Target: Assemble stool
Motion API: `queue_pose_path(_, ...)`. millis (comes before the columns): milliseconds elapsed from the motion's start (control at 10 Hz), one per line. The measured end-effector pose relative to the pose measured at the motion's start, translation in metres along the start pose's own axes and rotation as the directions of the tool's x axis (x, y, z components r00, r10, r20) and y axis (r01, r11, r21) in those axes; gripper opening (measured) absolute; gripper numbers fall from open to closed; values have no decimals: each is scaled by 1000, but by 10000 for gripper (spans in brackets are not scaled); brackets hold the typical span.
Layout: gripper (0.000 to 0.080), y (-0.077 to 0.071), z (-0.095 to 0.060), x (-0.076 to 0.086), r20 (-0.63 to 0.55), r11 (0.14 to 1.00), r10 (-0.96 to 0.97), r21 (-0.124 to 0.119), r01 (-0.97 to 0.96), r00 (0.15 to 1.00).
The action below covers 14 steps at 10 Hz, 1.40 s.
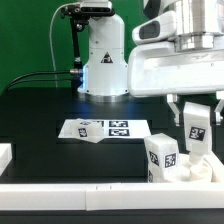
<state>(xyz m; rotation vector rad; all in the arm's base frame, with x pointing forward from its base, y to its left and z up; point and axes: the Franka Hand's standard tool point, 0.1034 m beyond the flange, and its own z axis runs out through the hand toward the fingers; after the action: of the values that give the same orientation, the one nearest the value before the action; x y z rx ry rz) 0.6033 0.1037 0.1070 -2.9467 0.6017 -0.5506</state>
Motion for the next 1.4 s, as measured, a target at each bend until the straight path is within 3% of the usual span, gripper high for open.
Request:
queue_pose_path(800, 323, -7, 19, -25, 33, 999, -36, -15, 37, 999)
queue_pose_path(1400, 323, -4, 19, -27, -25, 999, -45, 6, 45, 999)
